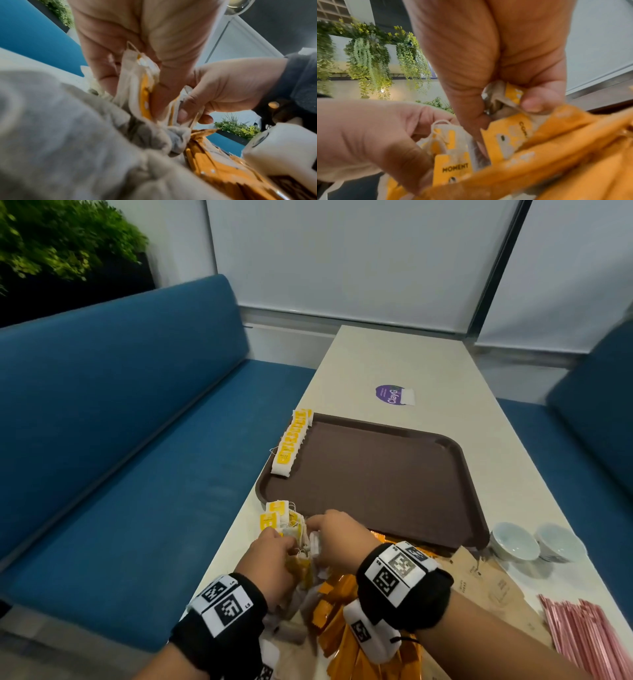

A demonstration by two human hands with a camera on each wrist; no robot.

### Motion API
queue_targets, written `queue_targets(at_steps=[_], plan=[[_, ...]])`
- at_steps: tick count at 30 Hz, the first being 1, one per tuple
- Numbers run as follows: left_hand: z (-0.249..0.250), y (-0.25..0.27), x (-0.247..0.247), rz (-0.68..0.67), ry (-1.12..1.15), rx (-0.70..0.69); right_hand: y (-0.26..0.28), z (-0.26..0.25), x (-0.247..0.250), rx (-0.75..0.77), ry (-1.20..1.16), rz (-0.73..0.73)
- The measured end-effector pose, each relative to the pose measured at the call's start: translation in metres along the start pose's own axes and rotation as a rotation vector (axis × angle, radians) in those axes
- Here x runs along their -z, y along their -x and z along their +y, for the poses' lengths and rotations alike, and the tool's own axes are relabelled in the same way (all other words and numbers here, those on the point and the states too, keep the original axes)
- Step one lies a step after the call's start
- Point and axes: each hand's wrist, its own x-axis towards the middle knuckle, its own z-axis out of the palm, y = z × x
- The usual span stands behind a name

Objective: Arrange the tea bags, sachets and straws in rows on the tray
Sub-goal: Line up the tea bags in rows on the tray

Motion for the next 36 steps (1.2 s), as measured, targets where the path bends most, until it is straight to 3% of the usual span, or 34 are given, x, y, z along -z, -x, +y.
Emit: queue_targets(at_steps=[5, 12, 20, 30, 36], plan=[[-0.001, 0.002, 0.005, 0.095, 0.199, -0.049, 0.004, 0.008, 0.010, -0.026, -0.103, 0.076], [-0.002, -0.006, 0.021, 0.206, 0.661, -0.029, 0.011, 0.018, 0.037, -0.026, -0.345, 0.277], [0.006, -0.017, 0.031, 0.135, 1.225, 0.089, 0.017, 0.017, 0.062, -0.004, -0.510, 0.397], [0.031, -0.027, 0.030, 0.078, 1.757, 0.242, 0.004, -0.007, 0.038, -0.026, -0.700, 0.574], [0.039, -0.026, 0.031, -0.004, 2.077, 0.201, -0.002, -0.016, 0.030, -0.029, -0.620, 0.597]])
